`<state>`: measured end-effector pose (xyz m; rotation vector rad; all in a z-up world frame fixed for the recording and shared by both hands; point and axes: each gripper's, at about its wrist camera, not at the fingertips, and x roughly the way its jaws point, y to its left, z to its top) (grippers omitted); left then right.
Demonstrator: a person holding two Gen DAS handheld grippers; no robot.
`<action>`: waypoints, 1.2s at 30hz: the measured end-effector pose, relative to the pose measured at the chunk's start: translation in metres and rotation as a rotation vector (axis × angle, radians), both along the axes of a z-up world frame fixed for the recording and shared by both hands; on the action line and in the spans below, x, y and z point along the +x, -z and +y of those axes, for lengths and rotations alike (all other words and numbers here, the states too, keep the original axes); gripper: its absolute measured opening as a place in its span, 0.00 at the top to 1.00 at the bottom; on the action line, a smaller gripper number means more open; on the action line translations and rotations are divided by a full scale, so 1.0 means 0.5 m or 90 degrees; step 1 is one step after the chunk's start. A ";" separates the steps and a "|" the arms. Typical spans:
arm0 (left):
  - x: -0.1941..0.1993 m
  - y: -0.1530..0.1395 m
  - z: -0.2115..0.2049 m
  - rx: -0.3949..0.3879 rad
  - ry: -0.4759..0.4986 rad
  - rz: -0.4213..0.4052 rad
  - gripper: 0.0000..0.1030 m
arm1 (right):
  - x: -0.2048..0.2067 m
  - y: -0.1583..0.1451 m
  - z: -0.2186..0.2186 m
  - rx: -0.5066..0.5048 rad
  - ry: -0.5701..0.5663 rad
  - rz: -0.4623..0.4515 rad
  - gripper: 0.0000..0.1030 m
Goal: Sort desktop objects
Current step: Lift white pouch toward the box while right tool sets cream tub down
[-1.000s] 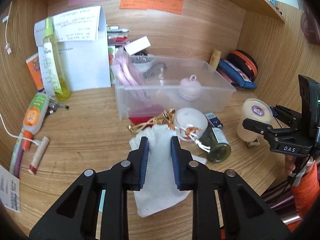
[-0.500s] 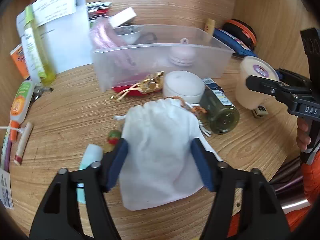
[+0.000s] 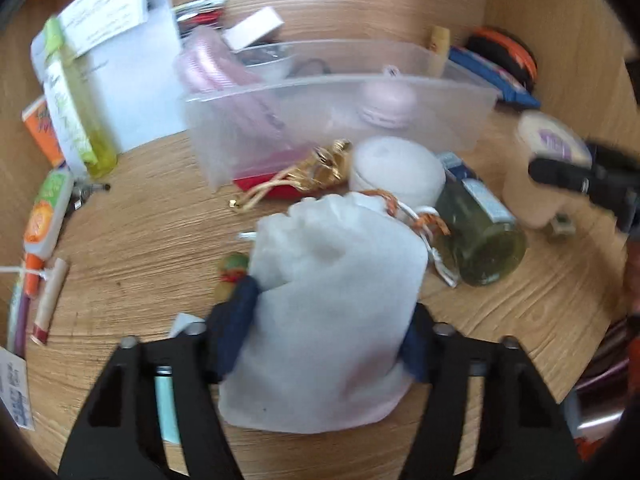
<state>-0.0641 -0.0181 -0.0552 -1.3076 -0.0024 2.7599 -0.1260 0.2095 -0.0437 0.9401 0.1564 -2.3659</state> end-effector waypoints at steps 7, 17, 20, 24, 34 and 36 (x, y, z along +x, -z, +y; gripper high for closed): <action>0.029 -0.057 -0.057 0.052 -0.036 0.020 0.65 | 0.003 -0.014 0.000 -0.010 0.001 0.010 0.36; 0.032 -0.160 -0.104 0.118 -0.042 0.071 0.65 | -0.001 -0.046 0.002 -0.041 -0.003 0.030 0.36; 0.027 -0.179 -0.104 0.121 -0.046 0.086 0.65 | -0.007 -0.054 0.004 -0.048 0.000 0.036 0.36; 0.016 -0.206 -0.096 0.123 -0.032 0.099 0.65 | -0.018 -0.064 0.007 -0.058 0.002 0.037 0.36; -0.050 -0.219 -0.024 0.072 0.050 0.077 0.65 | -0.048 -0.082 -0.001 -0.062 0.007 0.042 0.36; -0.069 -0.211 -0.018 0.059 0.055 0.062 0.65 | -0.055 -0.084 -0.005 -0.059 0.006 0.042 0.36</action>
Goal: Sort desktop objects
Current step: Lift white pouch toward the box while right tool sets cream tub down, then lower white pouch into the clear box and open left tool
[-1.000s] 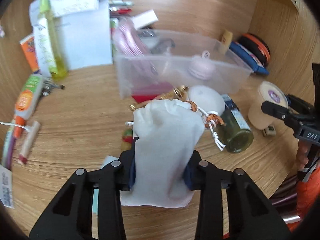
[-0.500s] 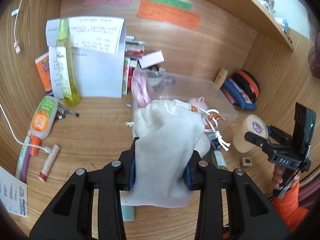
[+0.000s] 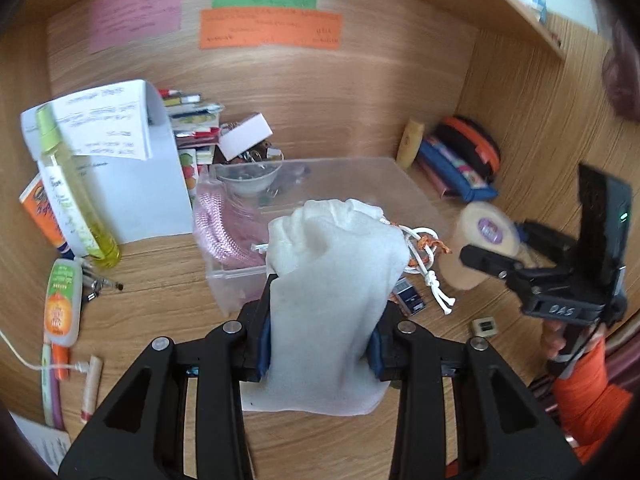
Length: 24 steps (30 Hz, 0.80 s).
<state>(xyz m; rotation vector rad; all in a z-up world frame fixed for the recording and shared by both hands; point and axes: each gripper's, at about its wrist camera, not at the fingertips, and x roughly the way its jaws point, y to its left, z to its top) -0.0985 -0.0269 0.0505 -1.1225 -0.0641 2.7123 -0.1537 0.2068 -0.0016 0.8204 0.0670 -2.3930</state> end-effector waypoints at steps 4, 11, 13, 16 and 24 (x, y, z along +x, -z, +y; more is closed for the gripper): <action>-0.042 0.009 0.002 -0.017 0.000 -0.021 0.65 | -0.021 -0.008 -0.006 -0.003 0.000 -0.002 0.36; -0.105 0.011 -0.010 -0.021 0.005 -0.026 0.65 | -0.049 -0.051 -0.014 -0.024 -0.010 0.026 0.48; -0.131 0.020 -0.011 -0.024 0.005 -0.030 0.65 | -0.054 -0.056 -0.024 -0.015 -0.013 0.034 0.48; -0.171 0.041 -0.016 -0.022 -0.001 -0.039 0.64 | -0.061 -0.037 -0.042 0.020 -0.013 0.041 0.48; -0.242 0.074 0.003 -0.038 0.009 -0.052 0.64 | -0.098 0.027 -0.023 0.018 0.004 -0.027 0.48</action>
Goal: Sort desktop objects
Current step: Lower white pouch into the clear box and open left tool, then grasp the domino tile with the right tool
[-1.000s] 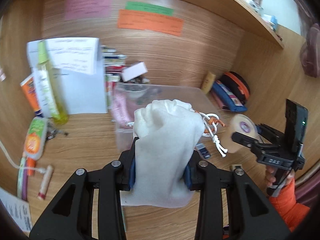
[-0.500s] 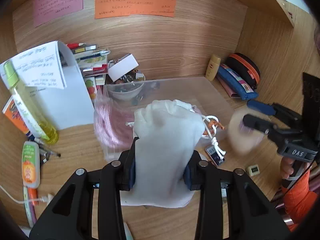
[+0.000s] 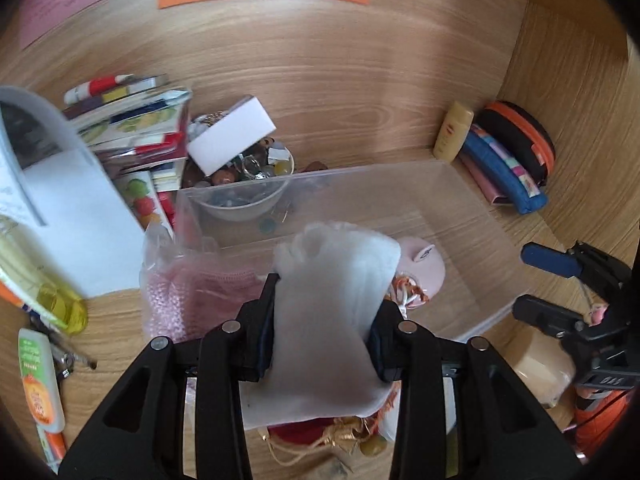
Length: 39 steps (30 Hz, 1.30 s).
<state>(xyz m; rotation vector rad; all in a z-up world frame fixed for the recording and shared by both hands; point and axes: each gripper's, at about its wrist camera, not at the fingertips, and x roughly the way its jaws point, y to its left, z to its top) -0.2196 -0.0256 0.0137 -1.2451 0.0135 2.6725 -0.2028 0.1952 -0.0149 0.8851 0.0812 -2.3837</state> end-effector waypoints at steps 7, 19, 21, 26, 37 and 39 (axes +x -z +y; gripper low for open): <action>0.013 0.005 0.025 -0.040 0.018 0.000 0.64 | 0.018 -0.001 0.026 0.019 -0.002 -0.018 0.41; 0.024 0.008 0.033 -0.040 0.006 0.001 0.58 | 0.125 0.033 0.052 0.062 -0.004 -0.062 0.28; 0.032 0.000 0.031 -0.032 0.004 0.005 0.56 | 0.145 0.024 0.062 0.064 0.001 -0.048 0.28; 0.069 -0.034 0.031 -0.029 0.008 0.042 0.41 | 0.193 0.027 0.100 0.062 0.052 -0.015 0.28; 0.139 -0.080 0.069 -0.034 0.023 0.096 0.31 | 0.254 0.091 0.114 0.144 0.059 -0.042 0.47; 0.153 -0.084 0.071 -0.031 0.025 0.100 0.30 | 0.256 0.107 0.112 0.149 0.051 -0.052 0.52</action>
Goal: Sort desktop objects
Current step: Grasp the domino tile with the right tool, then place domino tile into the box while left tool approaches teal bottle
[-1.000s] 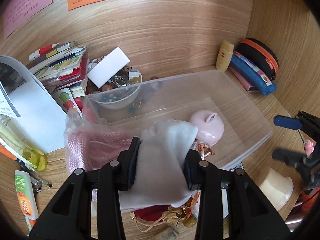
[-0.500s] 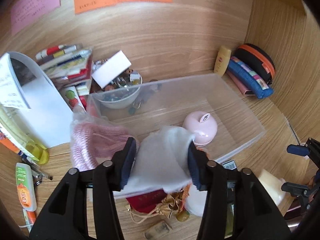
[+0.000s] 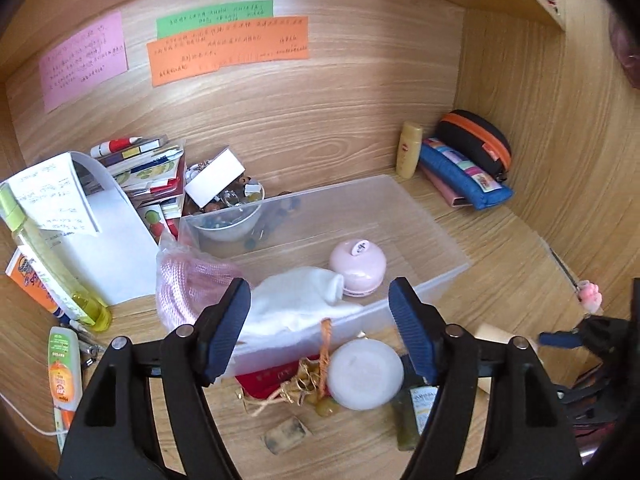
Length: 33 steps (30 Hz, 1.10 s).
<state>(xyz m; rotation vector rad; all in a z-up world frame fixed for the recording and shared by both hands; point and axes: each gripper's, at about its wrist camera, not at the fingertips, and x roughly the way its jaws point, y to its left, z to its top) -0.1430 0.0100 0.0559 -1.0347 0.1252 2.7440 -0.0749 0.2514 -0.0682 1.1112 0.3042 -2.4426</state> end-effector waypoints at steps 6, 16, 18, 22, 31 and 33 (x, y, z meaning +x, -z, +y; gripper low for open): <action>0.047 -0.015 -0.003 -0.024 -0.009 0.022 0.16 | -0.004 0.021 0.012 -0.012 0.004 -0.018 0.70; 0.108 -0.012 -0.050 -0.060 -0.041 0.037 0.07 | -0.011 -0.013 0.027 -0.038 0.027 0.010 0.70; 0.116 0.000 -0.066 -0.069 -0.049 0.028 0.07 | -0.020 -0.035 0.029 -0.043 0.031 0.027 0.70; 0.134 0.034 -0.108 -0.066 -0.064 -0.008 0.07 | -0.043 -0.074 0.023 -0.052 0.027 0.056 0.70; 0.172 0.132 -0.188 -0.024 -0.107 -0.100 0.07 | -0.131 -0.127 -0.018 -0.104 0.004 0.066 0.70; 0.174 0.167 -0.196 -0.026 -0.118 -0.133 0.07 | -0.147 -0.132 -0.033 -0.107 0.001 0.069 0.70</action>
